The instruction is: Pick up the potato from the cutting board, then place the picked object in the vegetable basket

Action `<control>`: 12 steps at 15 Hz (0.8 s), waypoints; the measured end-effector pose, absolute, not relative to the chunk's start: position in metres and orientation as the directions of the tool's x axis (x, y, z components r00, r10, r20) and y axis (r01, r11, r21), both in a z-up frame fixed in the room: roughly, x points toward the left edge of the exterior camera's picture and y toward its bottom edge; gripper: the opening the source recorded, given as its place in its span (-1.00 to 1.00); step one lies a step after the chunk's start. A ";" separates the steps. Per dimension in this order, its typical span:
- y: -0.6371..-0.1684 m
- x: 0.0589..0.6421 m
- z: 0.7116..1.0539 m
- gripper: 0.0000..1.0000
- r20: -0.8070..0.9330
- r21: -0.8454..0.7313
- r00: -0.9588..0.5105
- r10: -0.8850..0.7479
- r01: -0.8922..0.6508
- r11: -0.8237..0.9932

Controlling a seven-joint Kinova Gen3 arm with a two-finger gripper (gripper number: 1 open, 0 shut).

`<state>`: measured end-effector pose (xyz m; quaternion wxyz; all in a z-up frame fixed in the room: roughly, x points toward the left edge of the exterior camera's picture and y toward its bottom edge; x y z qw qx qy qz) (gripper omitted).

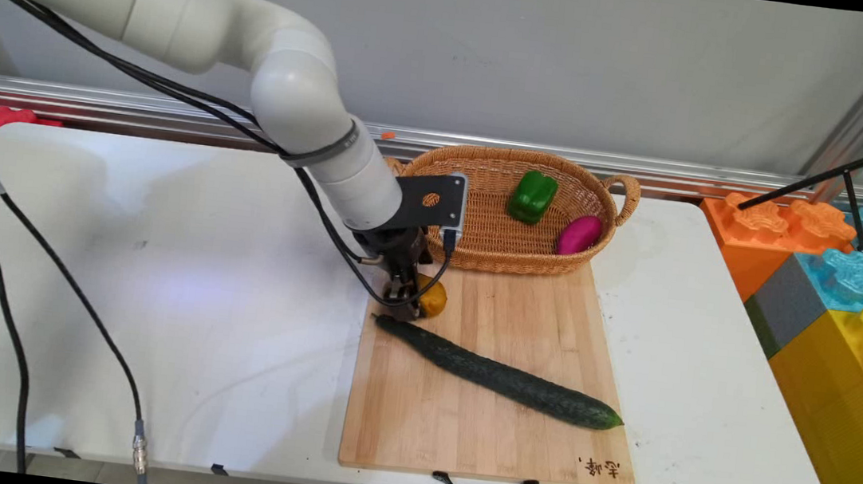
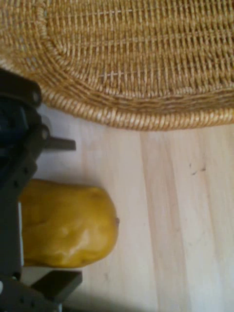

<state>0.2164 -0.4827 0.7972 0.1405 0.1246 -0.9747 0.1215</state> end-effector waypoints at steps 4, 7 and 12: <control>-0.483 0.213 0.797 -1.00 0.293 -0.208 -0.925 -0.240 -0.307 0.929; -0.473 0.211 0.799 -1.00 0.279 -0.194 -0.921 -0.273 -0.332 0.923; -0.436 0.199 0.822 -1.00 0.273 -0.177 -0.900 -0.340 -0.394 0.902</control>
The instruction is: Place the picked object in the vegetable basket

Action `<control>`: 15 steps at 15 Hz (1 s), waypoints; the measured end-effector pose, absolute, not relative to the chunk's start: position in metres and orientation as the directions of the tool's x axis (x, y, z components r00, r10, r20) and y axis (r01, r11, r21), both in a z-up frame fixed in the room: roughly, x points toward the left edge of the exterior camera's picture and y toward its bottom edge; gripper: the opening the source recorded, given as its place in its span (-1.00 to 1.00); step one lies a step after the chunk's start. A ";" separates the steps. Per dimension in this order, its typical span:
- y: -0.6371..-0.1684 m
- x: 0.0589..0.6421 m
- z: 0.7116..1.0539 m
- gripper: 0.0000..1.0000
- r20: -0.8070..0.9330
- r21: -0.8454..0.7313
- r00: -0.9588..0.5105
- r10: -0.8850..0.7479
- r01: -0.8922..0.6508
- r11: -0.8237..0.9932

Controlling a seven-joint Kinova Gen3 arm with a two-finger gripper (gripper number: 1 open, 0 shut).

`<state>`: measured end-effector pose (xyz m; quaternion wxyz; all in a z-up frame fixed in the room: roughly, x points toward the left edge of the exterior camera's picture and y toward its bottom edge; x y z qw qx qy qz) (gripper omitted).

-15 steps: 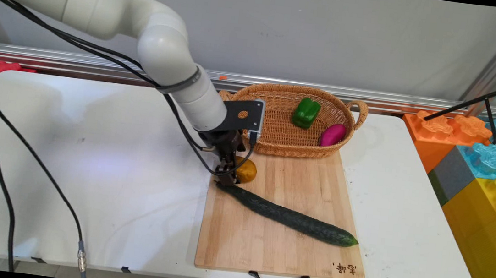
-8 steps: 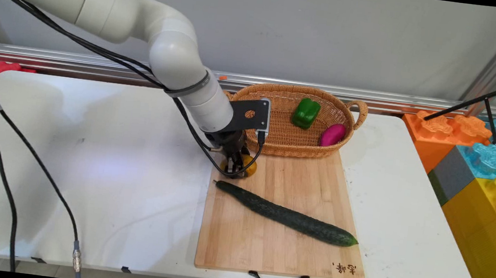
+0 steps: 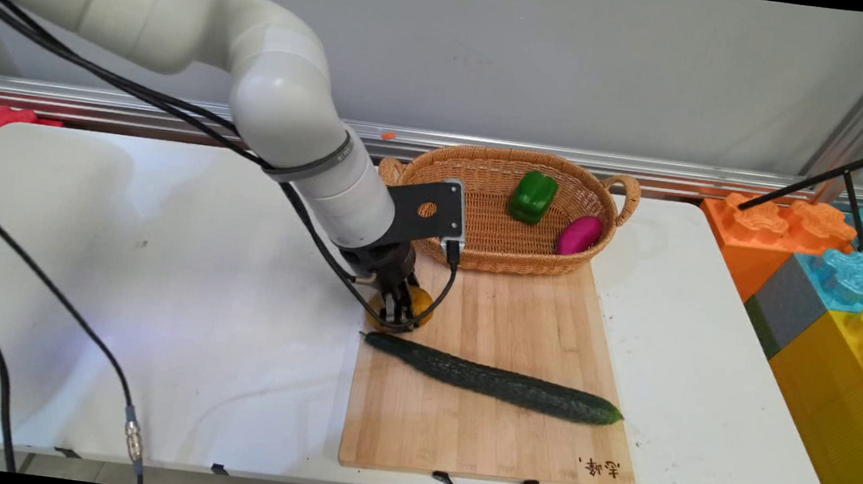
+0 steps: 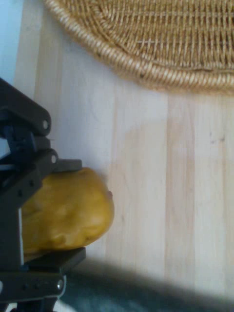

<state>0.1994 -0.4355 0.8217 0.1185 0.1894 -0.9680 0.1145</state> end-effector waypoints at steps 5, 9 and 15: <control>-0.412 0.170 0.861 -1.00 0.309 -0.229 -0.896 -0.320 -0.396 0.889; -0.417 0.149 0.893 -1.00 0.347 -0.320 -0.899 -0.268 -0.382 0.867; -0.465 0.142 0.926 -1.00 0.392 -0.479 -0.893 -0.221 -0.404 0.780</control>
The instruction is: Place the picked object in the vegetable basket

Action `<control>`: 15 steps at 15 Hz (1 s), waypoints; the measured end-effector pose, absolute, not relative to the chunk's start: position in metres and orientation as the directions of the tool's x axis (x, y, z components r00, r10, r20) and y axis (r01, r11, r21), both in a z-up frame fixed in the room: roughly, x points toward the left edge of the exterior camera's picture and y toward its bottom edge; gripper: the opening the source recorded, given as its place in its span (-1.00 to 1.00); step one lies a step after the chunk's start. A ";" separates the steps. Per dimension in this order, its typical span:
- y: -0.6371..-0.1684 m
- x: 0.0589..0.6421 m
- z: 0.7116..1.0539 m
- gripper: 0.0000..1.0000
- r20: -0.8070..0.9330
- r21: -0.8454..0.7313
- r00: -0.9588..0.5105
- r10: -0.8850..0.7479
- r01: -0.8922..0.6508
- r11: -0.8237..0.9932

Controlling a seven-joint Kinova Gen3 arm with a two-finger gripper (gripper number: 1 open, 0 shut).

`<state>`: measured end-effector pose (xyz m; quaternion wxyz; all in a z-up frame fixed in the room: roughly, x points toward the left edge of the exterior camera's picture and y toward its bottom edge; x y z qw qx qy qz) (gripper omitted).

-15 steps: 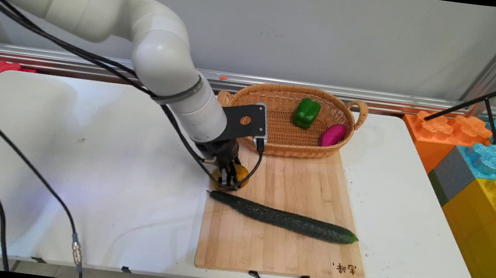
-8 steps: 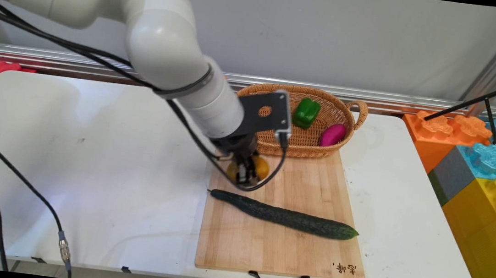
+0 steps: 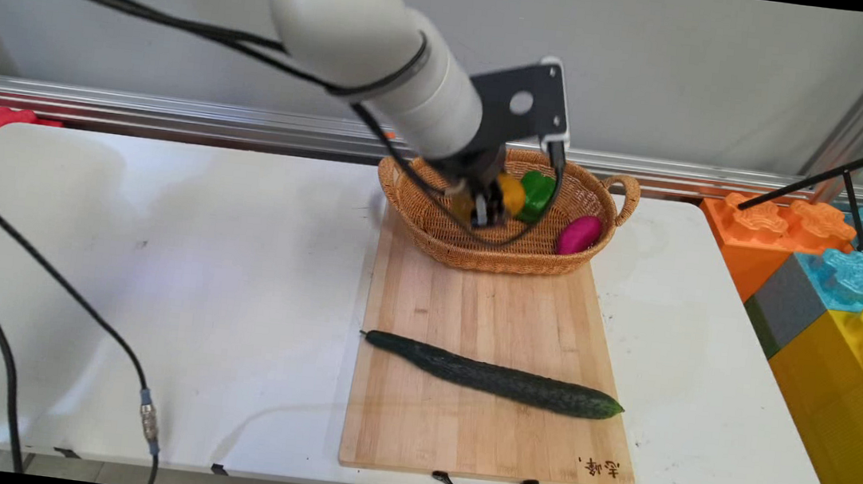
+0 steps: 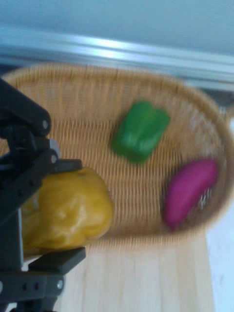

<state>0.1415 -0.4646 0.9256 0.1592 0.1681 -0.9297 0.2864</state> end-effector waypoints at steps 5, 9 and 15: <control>-0.515 0.167 0.913 -1.00 0.393 -0.524 -0.873 -0.289 -0.470 0.710; -0.540 0.185 0.889 -1.00 0.388 -0.513 -0.853 -0.347 -0.513 0.688; -0.576 0.200 0.842 -1.00 0.402 -0.456 -0.816 -0.415 -0.571 0.682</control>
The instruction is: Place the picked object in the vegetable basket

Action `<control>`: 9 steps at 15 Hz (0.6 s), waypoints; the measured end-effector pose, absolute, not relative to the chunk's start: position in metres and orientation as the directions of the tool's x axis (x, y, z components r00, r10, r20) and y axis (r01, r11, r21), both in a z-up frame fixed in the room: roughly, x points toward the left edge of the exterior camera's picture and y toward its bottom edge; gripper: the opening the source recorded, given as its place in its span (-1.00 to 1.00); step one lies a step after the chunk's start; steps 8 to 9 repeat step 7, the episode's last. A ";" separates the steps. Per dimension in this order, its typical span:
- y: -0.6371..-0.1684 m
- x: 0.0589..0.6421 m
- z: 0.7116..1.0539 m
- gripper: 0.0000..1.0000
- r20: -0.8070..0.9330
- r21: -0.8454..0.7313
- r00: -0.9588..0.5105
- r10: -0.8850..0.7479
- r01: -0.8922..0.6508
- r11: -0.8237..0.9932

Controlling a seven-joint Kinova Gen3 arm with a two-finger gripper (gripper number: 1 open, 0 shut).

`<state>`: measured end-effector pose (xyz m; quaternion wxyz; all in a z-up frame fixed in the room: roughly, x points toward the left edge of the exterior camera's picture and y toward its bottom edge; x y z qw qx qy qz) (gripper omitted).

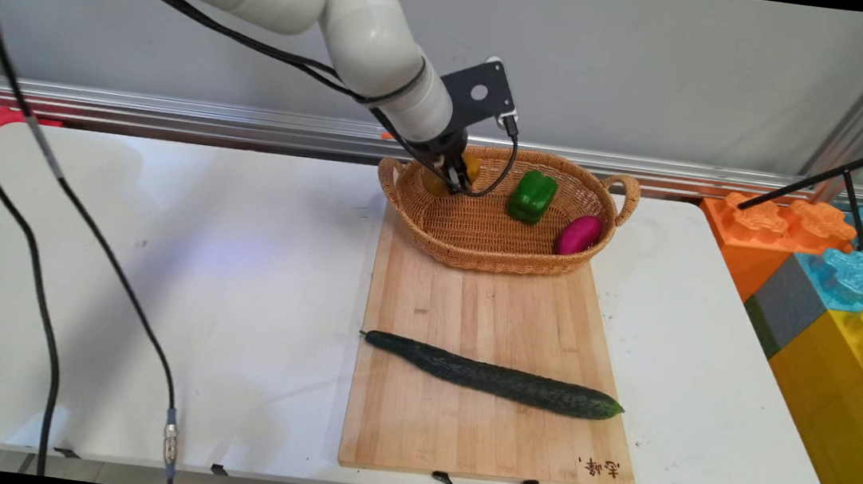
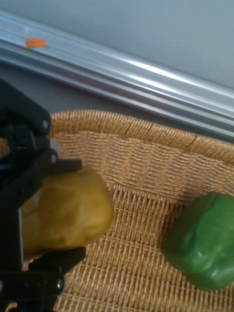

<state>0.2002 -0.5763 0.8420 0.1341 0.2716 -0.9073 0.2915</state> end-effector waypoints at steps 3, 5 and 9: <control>-0.587 0.201 0.828 1.00 0.410 -0.435 -0.807 -0.424 -0.582 0.687; -0.588 0.199 0.824 1.00 0.418 -0.421 -0.802 -0.426 -0.587 0.691; -0.585 0.196 0.824 1.00 0.435 -0.401 -0.790 -0.431 -0.599 0.693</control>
